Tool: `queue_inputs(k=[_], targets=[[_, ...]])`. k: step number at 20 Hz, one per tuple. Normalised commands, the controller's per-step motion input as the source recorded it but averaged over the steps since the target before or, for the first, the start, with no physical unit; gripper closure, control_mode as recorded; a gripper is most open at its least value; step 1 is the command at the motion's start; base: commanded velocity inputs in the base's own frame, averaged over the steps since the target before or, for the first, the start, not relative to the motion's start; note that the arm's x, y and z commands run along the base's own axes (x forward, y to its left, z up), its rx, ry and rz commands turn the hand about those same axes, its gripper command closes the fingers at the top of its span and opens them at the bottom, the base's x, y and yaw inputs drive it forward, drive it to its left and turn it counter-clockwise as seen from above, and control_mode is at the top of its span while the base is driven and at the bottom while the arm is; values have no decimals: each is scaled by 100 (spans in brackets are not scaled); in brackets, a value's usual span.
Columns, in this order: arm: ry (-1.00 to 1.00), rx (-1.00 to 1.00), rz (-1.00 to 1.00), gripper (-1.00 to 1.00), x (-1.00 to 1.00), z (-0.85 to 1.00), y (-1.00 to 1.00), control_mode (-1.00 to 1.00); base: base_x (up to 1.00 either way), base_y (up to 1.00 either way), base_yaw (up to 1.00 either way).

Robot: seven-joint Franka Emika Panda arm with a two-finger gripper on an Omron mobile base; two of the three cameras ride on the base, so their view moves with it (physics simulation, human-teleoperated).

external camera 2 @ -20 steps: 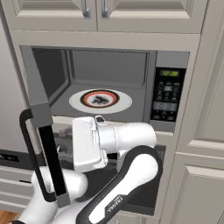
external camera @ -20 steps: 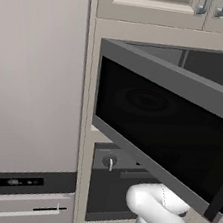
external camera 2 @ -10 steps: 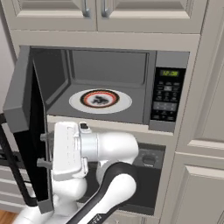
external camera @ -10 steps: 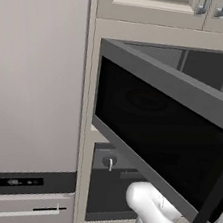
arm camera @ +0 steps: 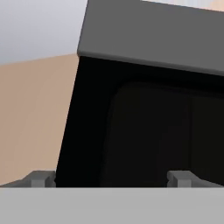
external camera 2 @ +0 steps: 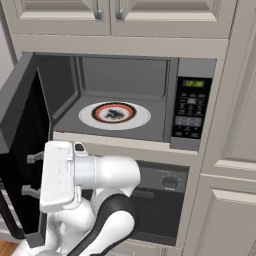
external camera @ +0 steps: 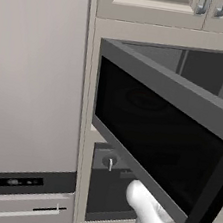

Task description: Pick the potato from the counter and place it in the microwave. Then turn on the microwave.

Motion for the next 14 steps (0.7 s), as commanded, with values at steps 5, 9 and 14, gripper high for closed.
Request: queue_inputs(k=[5, 9, 14], targets=[[1, 5, 0, -100, 0, 0, 64, -100, 0, 0, 0], [3, 3, 0, -100, 2, 0, 70, -100, 0, 0, 0], [3, 4, 0, -100, 0, 0, 70, -100, 0, 0, 0]])
